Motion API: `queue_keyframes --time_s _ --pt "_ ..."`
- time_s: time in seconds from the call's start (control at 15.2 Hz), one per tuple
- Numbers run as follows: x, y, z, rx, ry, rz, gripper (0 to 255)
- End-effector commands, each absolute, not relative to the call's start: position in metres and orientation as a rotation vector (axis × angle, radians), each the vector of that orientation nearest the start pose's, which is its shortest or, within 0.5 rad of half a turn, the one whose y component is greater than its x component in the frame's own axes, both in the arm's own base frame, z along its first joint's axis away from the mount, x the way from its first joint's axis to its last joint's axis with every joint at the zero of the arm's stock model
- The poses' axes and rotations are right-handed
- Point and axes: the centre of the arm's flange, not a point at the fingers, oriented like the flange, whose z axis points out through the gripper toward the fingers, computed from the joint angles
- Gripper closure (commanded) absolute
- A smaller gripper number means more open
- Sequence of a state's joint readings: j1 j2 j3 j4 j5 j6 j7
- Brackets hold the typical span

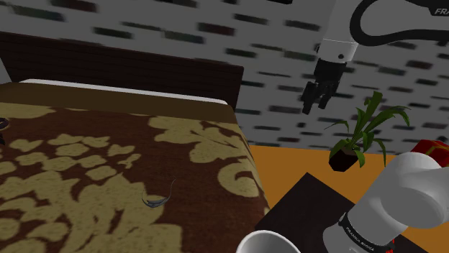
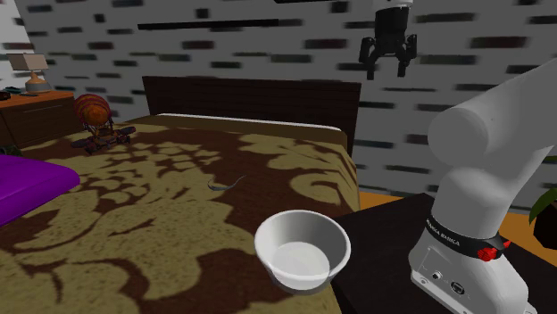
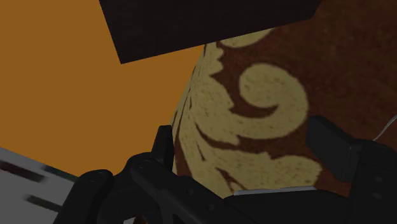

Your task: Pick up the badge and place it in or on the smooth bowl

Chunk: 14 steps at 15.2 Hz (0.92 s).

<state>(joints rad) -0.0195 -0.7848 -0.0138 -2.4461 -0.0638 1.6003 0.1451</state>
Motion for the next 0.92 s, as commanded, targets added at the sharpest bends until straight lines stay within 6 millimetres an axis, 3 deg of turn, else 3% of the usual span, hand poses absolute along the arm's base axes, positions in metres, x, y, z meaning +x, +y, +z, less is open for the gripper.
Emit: queue_keyframes --time_s 0.0,0.86 --pt "0.306 -0.018 0.55 -3.186 0.272 0.092 0" --pt "0.396 0.101 0.465 -3.21 0.026 0.073 0"
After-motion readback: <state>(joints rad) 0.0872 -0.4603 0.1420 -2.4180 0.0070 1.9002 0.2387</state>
